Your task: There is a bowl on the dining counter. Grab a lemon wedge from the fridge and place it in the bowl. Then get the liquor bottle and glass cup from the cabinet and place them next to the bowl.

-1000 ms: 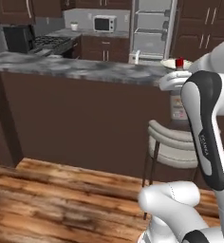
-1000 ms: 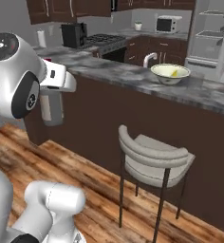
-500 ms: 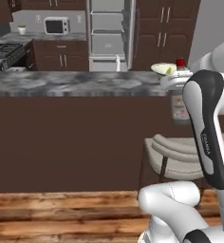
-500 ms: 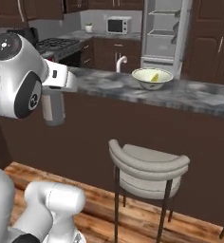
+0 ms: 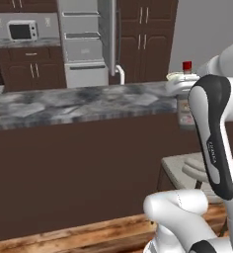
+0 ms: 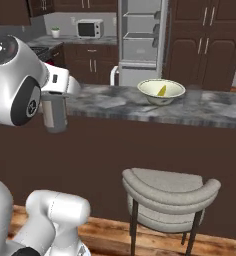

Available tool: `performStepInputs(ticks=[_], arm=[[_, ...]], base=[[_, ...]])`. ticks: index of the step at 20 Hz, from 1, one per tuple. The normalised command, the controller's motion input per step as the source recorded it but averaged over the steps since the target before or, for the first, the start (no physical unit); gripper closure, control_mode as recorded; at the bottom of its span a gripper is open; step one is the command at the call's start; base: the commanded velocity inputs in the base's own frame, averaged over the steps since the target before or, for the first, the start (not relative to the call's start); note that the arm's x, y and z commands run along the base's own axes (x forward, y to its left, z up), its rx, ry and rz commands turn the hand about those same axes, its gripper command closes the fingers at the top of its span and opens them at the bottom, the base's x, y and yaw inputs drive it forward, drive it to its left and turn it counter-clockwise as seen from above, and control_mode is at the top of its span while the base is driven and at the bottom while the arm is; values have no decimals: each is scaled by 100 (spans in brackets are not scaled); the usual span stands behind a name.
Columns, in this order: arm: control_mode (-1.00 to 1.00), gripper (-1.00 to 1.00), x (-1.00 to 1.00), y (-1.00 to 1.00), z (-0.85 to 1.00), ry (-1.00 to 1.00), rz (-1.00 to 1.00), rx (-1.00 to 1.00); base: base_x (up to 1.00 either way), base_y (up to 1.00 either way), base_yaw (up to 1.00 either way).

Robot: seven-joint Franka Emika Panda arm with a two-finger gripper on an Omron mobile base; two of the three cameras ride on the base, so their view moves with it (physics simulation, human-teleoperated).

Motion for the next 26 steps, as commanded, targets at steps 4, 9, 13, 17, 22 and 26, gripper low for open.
performStepInputs(ticks=[4,9,13,17,22,26], arm=[[100,100,0,0,0,0,0,0],[100,100,0,0,0,0,0,0],[-100,100,17,5,0,0,-3,0],[-100,100,78,7,0,-1,-14,0],[-100,100,94,0,-1,-15,-9,0],[-100,100,79,0,-21,-20,-6,0]], base=[[92,14,-25],[83,16,-15],[53,18,-10],[0,0,0],[0,0,0],[0,0,0]])
